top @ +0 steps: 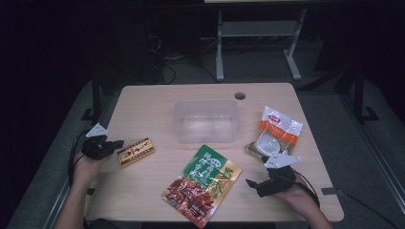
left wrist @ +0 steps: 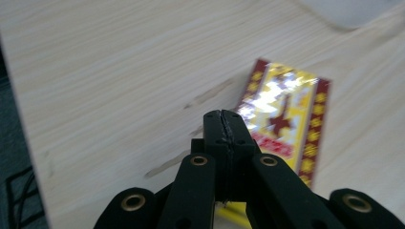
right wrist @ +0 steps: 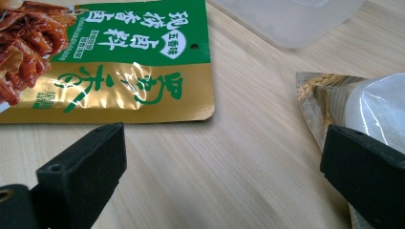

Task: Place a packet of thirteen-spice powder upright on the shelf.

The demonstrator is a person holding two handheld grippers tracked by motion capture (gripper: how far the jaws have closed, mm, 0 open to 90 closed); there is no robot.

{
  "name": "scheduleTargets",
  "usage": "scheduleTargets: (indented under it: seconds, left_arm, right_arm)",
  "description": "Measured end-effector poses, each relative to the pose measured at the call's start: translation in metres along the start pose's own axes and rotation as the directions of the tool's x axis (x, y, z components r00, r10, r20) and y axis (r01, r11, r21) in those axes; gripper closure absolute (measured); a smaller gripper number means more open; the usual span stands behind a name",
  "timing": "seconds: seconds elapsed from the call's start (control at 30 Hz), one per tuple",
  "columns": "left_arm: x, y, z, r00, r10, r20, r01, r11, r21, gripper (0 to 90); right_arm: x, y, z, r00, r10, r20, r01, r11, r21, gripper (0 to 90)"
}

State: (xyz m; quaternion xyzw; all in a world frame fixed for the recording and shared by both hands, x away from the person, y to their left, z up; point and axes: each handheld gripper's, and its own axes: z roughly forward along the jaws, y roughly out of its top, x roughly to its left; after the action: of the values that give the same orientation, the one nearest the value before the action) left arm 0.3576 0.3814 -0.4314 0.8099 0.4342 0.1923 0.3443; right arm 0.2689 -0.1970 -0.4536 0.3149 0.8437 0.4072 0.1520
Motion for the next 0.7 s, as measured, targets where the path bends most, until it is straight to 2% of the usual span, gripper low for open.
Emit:
scheduleTargets:
  seconds: [0.1,0.17,0.23,0.27,0.4,0.43,0.57,0.7]
  left_arm:
    - [0.007,-0.007,0.002,0.9994,-0.028,-0.020,0.028,0.9996,0.004,89.8]
    - [0.010,-0.009,0.003,0.9990,-0.027,-0.035,0.027,0.9994,0.023,89.8]
    - [0.011,-0.011,0.003,0.9988,-0.042,-0.023,0.043,0.9991,0.007,89.8]
    - [0.011,-0.014,0.006,0.9990,-0.038,-0.024,0.039,0.9988,0.028,89.8]
    - [0.011,-0.016,0.008,0.9991,-0.040,-0.014,0.041,0.9978,0.053,89.8]
    - [0.012,-0.016,0.008,0.9996,-0.027,-0.011,0.027,0.9973,0.069,89.8]
    - [0.007,-0.016,0.006,0.9991,-0.040,0.013,0.039,0.9965,0.073,89.8]
    - [0.001,-0.015,0.007,0.9984,-0.035,0.044,0.031,0.9951,0.094,89.8]
  right_arm:
    - [0.000,0.000,0.001,1.0000,-0.004,-0.003,0.004,1.000,-0.003,1.7]
    - [0.000,0.001,0.002,1.0000,-0.002,-0.006,0.002,1.000,-0.001,1.7]
    - [-0.001,0.001,0.002,1.0000,-0.006,-0.005,0.006,1.000,0.000,1.7]
    - [-0.001,0.001,0.002,1.0000,-0.006,-0.005,0.006,1.000,-0.001,1.7]
    - [-0.001,0.000,0.001,1.0000,-0.006,-0.006,0.006,1.000,0.000,1.7]
    - [-0.001,0.000,0.001,1.0000,-0.005,-0.006,0.005,1.000,0.000,1.7]
    - [-0.001,0.000,0.001,1.0000,-0.007,-0.004,0.007,1.000,-0.003,1.7]
    - [-0.001,0.000,0.001,1.0000,-0.006,-0.003,0.006,1.000,0.000,1.7]
